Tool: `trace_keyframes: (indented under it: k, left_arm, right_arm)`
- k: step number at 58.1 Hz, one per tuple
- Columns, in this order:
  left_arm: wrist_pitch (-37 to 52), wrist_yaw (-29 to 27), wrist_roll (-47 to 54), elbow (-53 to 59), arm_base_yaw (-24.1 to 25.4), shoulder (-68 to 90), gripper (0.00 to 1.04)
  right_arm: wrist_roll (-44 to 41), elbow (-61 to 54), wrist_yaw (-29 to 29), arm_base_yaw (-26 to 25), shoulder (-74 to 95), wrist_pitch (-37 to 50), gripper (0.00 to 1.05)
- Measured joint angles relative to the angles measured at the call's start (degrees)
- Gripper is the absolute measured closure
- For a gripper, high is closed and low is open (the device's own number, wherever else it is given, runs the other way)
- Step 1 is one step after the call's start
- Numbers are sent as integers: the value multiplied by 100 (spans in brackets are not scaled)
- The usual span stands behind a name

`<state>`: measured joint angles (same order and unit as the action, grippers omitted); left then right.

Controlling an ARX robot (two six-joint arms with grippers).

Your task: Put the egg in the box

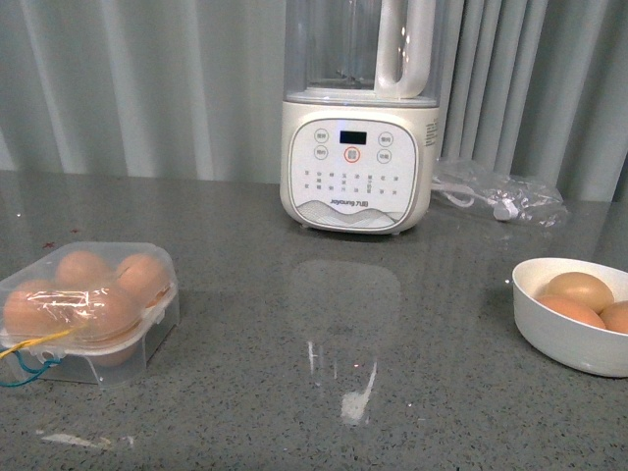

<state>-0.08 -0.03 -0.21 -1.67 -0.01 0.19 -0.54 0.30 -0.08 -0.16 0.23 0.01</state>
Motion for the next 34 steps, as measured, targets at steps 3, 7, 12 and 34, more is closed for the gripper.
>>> trace_keyframes:
  k: [3,7,12,34]
  left_arm:
    - [0,0,-2,0,0,-2,7]
    - [0,0,-2,0,0,0,7]
    - [0,0,-2,0,0,-2,7]
    - [0,0,-2,0,0,0,7]
  right_arm:
    - [-2,-2,0,0,0,0,7]
    - [0,0,0,0,0,0,7]
    - [0,-2,0,0,0,0,7]
    - [0,-2,2,0,0,0,7]
